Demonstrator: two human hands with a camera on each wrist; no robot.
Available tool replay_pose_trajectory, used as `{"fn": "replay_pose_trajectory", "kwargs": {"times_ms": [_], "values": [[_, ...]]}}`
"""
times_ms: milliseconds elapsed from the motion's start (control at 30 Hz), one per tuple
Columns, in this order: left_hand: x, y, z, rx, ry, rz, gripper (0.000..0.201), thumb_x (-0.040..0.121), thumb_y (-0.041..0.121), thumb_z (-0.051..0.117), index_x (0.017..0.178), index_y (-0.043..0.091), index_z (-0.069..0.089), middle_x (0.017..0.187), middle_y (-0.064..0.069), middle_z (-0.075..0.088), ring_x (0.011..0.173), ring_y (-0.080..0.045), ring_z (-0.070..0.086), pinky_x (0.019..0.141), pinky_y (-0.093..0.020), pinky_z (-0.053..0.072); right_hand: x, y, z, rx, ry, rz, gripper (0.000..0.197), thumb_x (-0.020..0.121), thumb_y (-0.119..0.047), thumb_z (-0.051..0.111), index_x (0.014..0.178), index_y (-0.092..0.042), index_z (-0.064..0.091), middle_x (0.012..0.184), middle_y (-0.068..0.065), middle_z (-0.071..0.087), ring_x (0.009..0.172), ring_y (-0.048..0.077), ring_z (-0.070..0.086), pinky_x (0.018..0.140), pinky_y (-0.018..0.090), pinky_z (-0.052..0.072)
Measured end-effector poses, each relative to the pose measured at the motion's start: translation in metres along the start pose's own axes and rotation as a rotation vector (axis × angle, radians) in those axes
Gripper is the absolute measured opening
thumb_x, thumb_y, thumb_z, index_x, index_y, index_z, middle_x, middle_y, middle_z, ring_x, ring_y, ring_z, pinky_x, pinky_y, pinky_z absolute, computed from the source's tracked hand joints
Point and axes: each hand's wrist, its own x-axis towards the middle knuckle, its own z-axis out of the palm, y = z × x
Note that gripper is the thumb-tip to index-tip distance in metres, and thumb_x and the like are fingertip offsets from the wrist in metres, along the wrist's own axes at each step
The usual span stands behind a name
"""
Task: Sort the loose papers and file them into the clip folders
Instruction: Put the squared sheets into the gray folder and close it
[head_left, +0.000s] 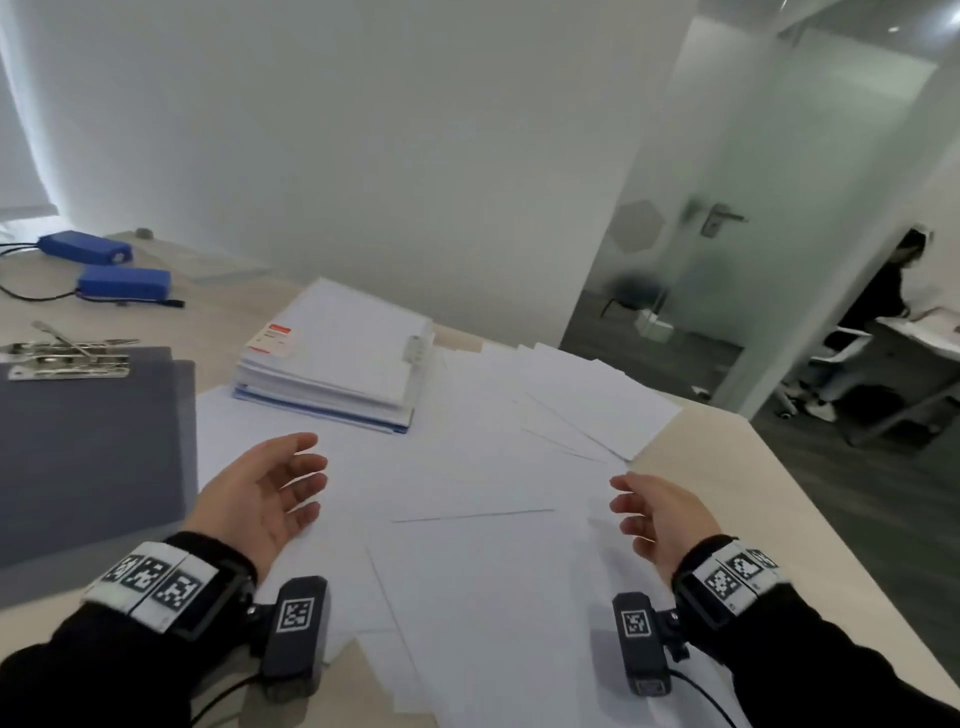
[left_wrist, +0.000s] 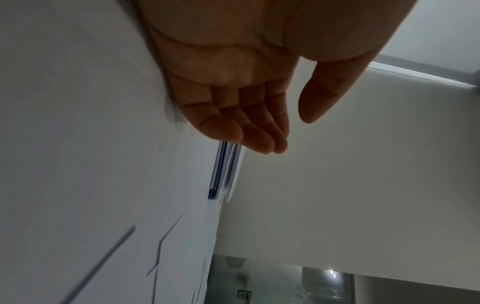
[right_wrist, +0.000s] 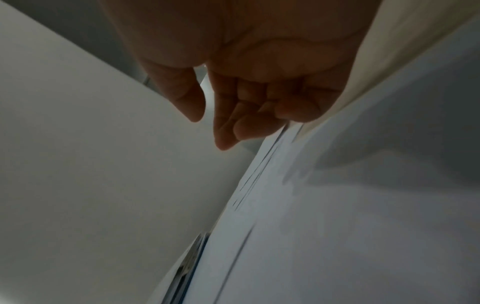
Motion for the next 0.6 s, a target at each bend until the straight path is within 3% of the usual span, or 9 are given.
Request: {"fn": "replay_pose_trajectory", "kwargs": {"times_ms": [200,367,433,600], "values": [[-0.014,-0.005,0.030,0.000,0.035,-0.005,0.015,0.092,0.024,0.054,0.090,0.018,0.067,0.076,0.002,0.066,0.072,-0.014,0.060,0.068,-0.029,0.041,-0.004,0.036,-0.058,0.324,0.126,0.057,0.014,0.088,-0.023,0.059,0.088,-0.012,0.069,0.067,0.002,0.060,0.050,0.016,0.044,0.050,0.026,0.030],[-0.017,-0.026,0.092,0.093,-0.030,-0.034,0.011,0.091,0.021,0.058,0.088,0.016,0.067,0.076,0.000,0.069,0.073,-0.016,0.064,0.066,-0.029,0.043,0.012,0.041,-0.063,0.325,0.118,-0.008,0.013,0.081,-0.021,0.064,0.084,-0.011,0.071,0.069,0.005,0.064,0.051,0.018,0.051,0.052,0.030,0.036],[-0.014,-0.040,0.123,0.158,-0.062,-0.010,0.011,0.092,0.019,0.057,0.092,0.015,0.067,0.080,0.000,0.073,0.081,-0.018,0.068,0.070,-0.031,0.046,0.017,0.042,-0.060,0.336,0.097,-0.040,0.012,0.085,-0.018,0.062,0.087,-0.008,0.069,0.069,0.008,0.064,0.054,0.020,0.054,0.052,0.030,0.037],[0.015,-0.068,0.206,0.443,-0.167,0.079,0.018,0.093,0.013,0.053,0.100,0.021,0.068,0.107,-0.001,0.072,0.105,-0.017,0.066,0.091,-0.041,0.051,0.024,0.054,-0.063,0.358,0.092,-0.148,0.014,0.094,-0.008,0.055,0.093,-0.006,0.068,0.076,0.012,0.064,0.064,0.022,0.060,0.058,0.033,0.047]]}}
